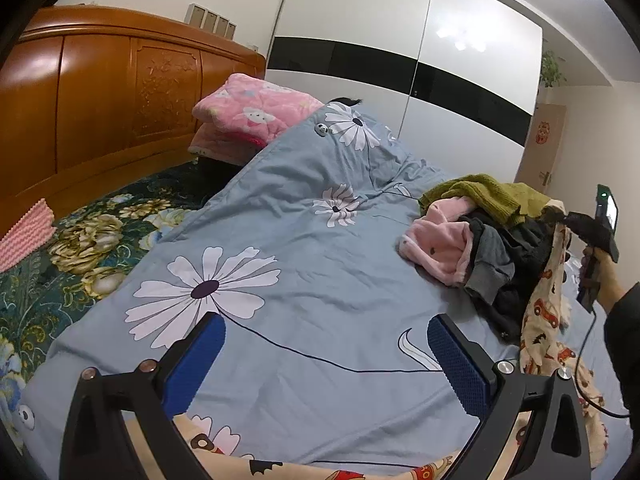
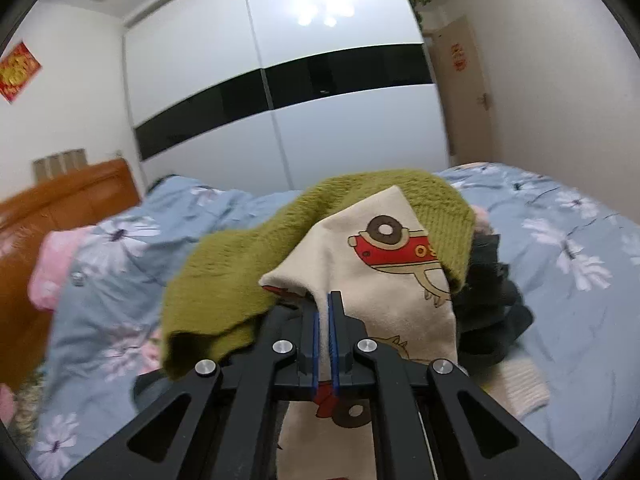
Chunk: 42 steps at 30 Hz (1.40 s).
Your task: Fold clothes
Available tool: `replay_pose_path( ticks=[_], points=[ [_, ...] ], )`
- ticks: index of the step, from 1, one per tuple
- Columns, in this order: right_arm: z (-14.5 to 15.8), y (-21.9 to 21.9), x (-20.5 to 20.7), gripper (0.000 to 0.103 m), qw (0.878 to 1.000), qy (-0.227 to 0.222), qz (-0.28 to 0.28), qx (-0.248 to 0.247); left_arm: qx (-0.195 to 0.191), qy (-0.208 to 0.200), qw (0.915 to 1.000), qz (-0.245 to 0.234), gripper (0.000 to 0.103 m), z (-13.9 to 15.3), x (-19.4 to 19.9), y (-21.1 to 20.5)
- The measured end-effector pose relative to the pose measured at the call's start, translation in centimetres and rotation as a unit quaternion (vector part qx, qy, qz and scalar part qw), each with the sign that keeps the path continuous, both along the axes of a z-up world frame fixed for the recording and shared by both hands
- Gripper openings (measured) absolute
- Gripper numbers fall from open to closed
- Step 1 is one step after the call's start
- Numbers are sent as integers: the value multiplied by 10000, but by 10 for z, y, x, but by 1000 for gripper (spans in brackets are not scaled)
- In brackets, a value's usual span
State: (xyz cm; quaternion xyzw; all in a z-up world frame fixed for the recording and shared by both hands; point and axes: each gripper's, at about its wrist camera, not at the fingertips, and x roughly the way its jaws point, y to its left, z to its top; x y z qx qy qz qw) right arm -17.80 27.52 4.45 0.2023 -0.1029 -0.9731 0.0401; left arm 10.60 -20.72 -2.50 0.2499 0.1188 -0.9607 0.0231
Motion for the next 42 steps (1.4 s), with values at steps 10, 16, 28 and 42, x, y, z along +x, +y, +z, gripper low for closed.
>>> replay_pose_path(
  ticks=[10, 16, 28, 42],
  points=[
    [43, -33, 63, 4, 9909, 221, 1228, 499, 13, -49, 9998, -194, 103, 14, 2, 9],
    [68, -79, 110, 4, 9706, 248, 2244, 840, 290, -215, 9977, -573, 103, 16, -5, 24],
    [62, -169, 198, 4, 9164, 112, 3844, 1108, 421, 219, 9915, -1209, 103, 43, -30, 79],
    [39, -175, 231, 4, 8970, -85, 4320, 926, -997, 857, 9847, -1140, 103, 50, -10, 113]
  ],
)
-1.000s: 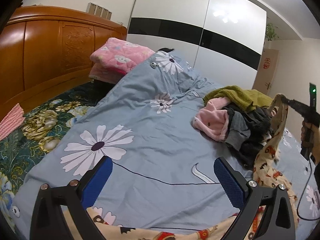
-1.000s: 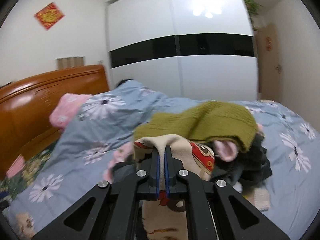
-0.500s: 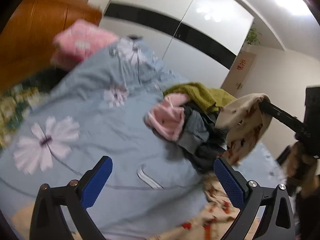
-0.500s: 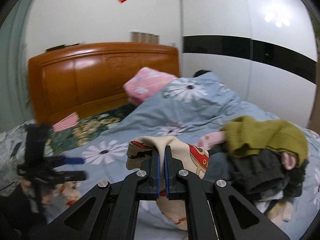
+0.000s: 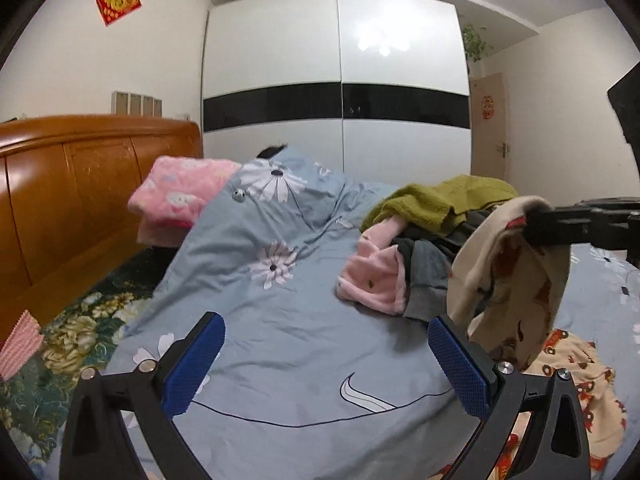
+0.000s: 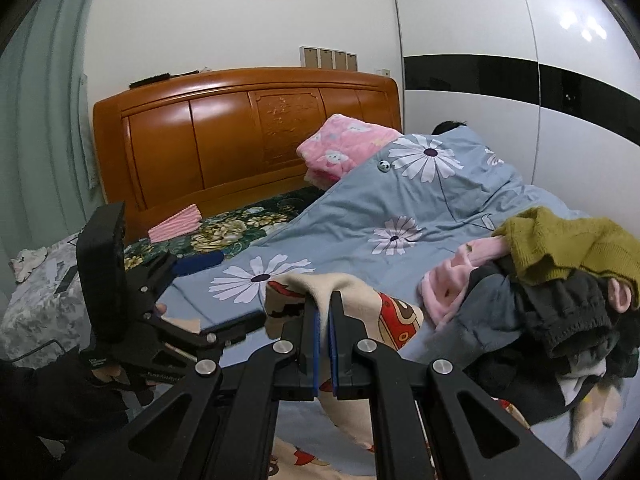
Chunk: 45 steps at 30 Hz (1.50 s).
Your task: Fold clothes
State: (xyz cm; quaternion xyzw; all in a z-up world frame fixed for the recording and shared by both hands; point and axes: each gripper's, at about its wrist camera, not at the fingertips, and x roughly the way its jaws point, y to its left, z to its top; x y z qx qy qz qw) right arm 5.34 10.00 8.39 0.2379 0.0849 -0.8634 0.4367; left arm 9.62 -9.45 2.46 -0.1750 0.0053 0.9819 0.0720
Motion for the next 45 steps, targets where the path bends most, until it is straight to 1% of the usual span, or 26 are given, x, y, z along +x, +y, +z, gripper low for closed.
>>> replay_pose_path(
  ticks=[2, 3, 6, 8, 10, 12, 14, 16, 17, 18, 19, 21, 22, 23, 24, 28, 32, 36, 39, 43, 44, 45],
  points=[
    [-2, 1, 2, 4, 10000, -14, 12, 3, 150, 29, 9984, -537, 103, 0, 8, 0],
    [-3, 2, 2, 4, 10000, -33, 22, 0, 160, 21, 9975, -687, 103, 0, 11, 1],
    [-4, 4, 5, 4, 10000, -59, 36, -26, 21, -8, 9947, -1027, 103, -1, 13, 10],
    [-5, 6, 5, 4, 10000, -54, 26, -69, 66, -76, 9906, -1364, 103, 0, 14, 15],
    [-7, 8, 2, 4, 9998, -122, 7, -130, 77, -9, 9899, -1412, 103, 4, 17, 20],
    [-9, 11, 0, 4, 9996, -187, 29, -202, -124, -3, 9902, -1390, 103, 7, 12, 27],
    [-10, 12, 2, 4, 9995, -202, 64, -226, -260, -99, 9887, -1475, 103, 8, 1, 32],
    [-11, 11, 5, 4, 9995, -195, 111, -204, -286, -170, 9872, -1561, 97, 8, -7, 36],
    [-12, 10, 7, 4, 9996, -188, 133, -188, -260, -243, 9863, -1611, 83, 8, -12, 36],
    [-12, 10, 8, 4, 9996, -188, 146, -180, -235, -317, 9853, -1660, 65, 8, -17, 37],
    [-13, 9, 8, 4, 9995, -200, 156, -186, -210, -405, 9845, -1694, 57, 8, -23, 37],
    [-14, 8, 8, 4, 9994, -225, 179, -215, -246, -623, 9829, -1713, 33, 2, -32, 40],
    [-14, 8, 9, 4, 9993, -232, 188, -230, -291, -704, 9820, -1728, 28, -1, -34, 42],
    [-14, 8, 9, 4, 9992, -238, 195, -246, -342, -777, 9812, -1733, 18, -5, -36, 44],
    [-15, 8, 9, 4, 9992, -243, 202, -262, -391, -835, 9806, -1733, 11, -9, -38, 46],
    [-19, 6, 9, 4, 9991, -281, 221, -239, -394, -912, 9799, -1727, 7, -17, -40, 46],
    [-28, 1, 6, 4, 9988, -378, 216, -216, -453, -814, 9837, -1536, 6, -10, -39, 38],
    [-34, -14, -2, 4, 9987, -390, 193, -253, -703, -680, 9892, -1096, 6, -1, -50, 17],
    [-38, -38, -16, 5, 9986, -383, 195, -319, -654, -602, 9934, -722, 6, 9, -71, -12],
    [-48, -73, -39, 6, 9971, -437, 68, -620, -614, -475, 9966, -293, 6, 21, -98, -47],
    [-51, -79, -44, 6, 9966, -450, 13, -691, -654, -443, 9967, -212, 6, 22, -106, -53],
    [-54, -84, -48, 14, 9961, -462, -45, -754, -693, -429, 9966, -154, 6, 23, -112, -57]
  ],
)
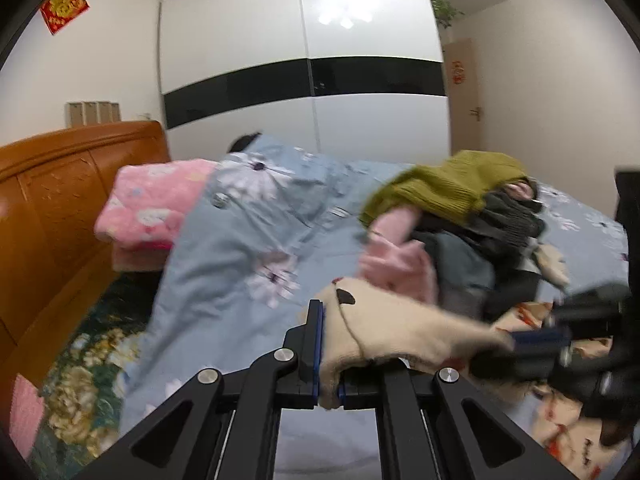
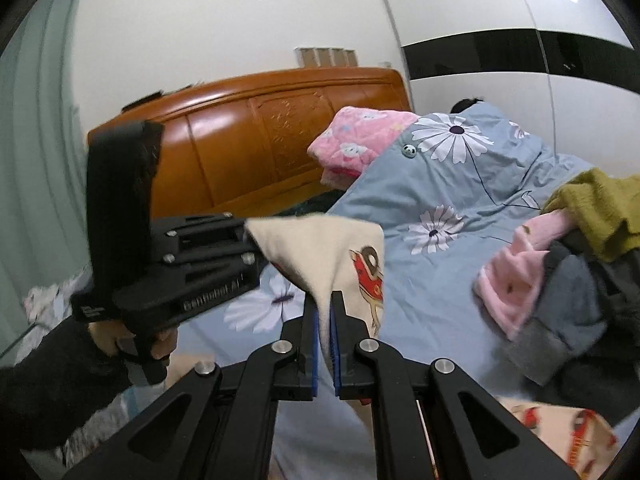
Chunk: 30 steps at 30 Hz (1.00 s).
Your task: Fold clothes
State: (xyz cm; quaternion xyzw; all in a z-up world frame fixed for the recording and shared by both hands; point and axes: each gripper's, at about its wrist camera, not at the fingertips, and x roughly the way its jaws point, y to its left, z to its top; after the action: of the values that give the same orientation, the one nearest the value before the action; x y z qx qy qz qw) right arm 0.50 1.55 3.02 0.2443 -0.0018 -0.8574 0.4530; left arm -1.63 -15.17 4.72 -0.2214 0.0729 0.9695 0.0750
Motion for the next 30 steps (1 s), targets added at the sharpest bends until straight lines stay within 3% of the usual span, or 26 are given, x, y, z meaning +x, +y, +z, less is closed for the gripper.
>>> replay_pose_path(
  ticks=[1, 3, 8, 17, 23, 30],
  points=[
    [-5, -6, -5, 19, 9999, -34, -82, -56, -47, -13, 10000, 57, 6, -2, -6, -4],
    [-15, -12, -15, 45, 9995, -150, -262, -119, -158, -125, 9996, 179, 6, -12, -18, -13],
    [-32, 14, -26, 50, 9956, -401, -784, -332, -355, -450, 9974, 438, 6, -45, -40, -34],
    [-27, 113, -16, 56, 9809, -128, -1922, -272, -451, -927, 9917, 771, 6, -101, -51, -58],
    [-16, 157, -4, 61, 9722, 88, -2335, -180, -268, -830, 9888, 1210, 6, -92, -63, -84],
    [-18, 179, 6, 61, 9656, 321, -2555, 360, -293, -730, 9836, 1623, 6, -72, -82, -105]
  ],
)
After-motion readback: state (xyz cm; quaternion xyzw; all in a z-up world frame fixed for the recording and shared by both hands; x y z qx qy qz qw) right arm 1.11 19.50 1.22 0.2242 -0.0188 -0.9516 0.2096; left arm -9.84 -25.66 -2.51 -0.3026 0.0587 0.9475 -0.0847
